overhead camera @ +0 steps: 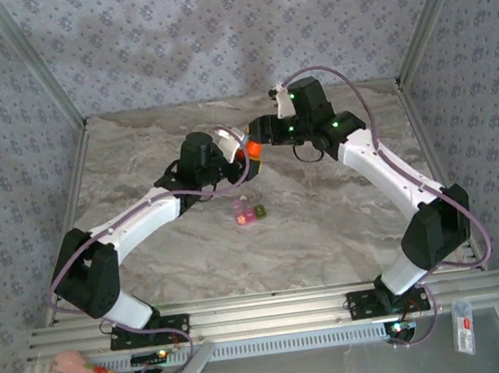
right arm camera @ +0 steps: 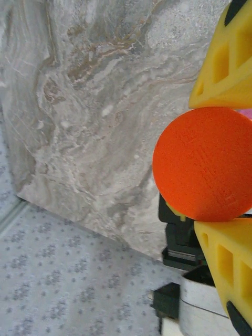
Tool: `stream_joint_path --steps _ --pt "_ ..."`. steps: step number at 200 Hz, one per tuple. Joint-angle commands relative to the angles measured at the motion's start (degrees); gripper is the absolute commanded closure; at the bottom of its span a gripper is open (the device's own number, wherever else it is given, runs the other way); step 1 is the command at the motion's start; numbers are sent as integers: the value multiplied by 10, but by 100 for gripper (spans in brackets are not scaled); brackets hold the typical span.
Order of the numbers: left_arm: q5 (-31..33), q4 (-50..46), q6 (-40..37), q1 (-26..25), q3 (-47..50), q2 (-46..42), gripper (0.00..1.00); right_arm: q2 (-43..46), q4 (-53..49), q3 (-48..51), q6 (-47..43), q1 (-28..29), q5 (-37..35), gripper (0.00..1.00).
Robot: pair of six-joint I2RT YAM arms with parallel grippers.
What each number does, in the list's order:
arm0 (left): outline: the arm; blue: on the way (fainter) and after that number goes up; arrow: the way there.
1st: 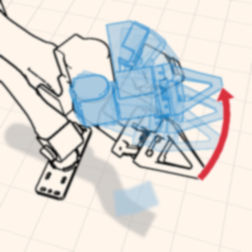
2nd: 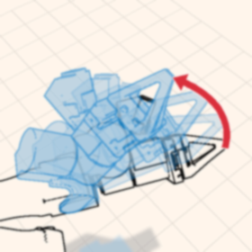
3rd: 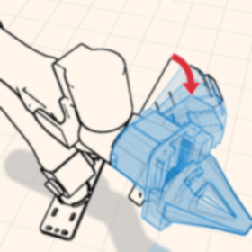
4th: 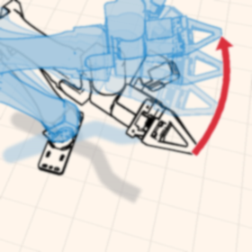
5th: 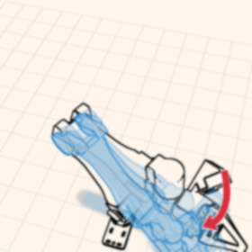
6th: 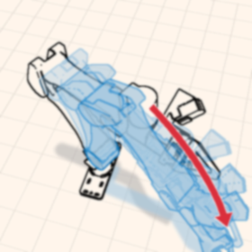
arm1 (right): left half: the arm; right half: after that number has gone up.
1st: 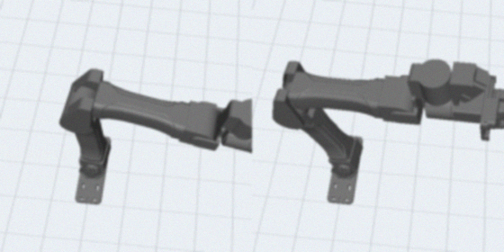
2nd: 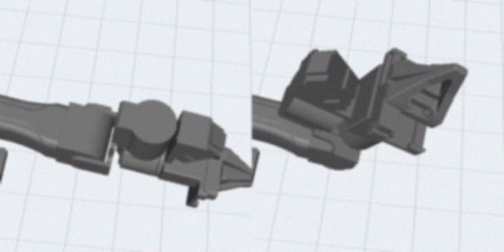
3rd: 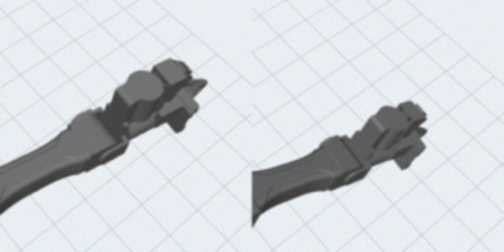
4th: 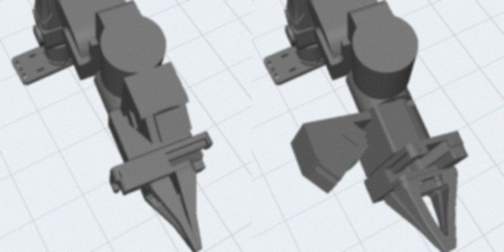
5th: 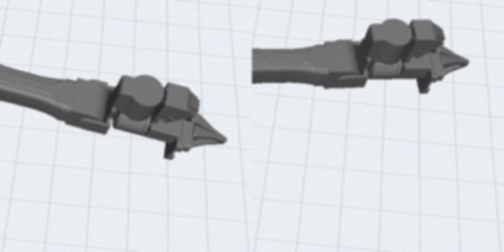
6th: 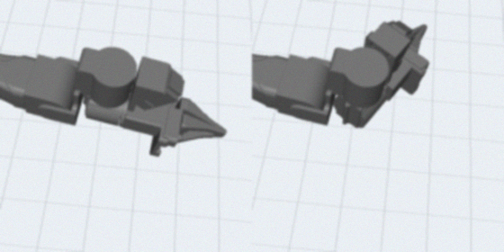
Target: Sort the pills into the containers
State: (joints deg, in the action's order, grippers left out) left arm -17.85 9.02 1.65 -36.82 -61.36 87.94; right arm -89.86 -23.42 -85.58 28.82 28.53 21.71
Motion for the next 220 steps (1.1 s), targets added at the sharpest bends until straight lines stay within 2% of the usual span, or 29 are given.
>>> stream_joint_path --steps 1,37,57,89,114,133,156,220 --pt "24 127 -18 -32 -12 -8 100 -7 -6 7 53 30 3 49" --pt "32 120 -18 -22 -11 -12 100 48 11 15 26 -24 49 32" --pt "7 112 -20 -10 -11 -21 100 84 21 18 -6 -70 115 26" --pt "-94 91 -33 10 -17 -34 100 96 -36 -21 -114 -121 216 21" --pt "-185 34 -48 18 -46 -34 100 67 -160 -85 -252 -123 265 18" --pt "-235 -22 -64 18 -73 -26 100 28 -248 -140 -326 -124 272 17" --pt "-253 -49 -71 18 -89 -19 100 -13 -301 -187 -364 -119 275 17" --pt "-256 -46 -69 17 -87 -16 100 -56 -323 -219 -376 -94 263 22"
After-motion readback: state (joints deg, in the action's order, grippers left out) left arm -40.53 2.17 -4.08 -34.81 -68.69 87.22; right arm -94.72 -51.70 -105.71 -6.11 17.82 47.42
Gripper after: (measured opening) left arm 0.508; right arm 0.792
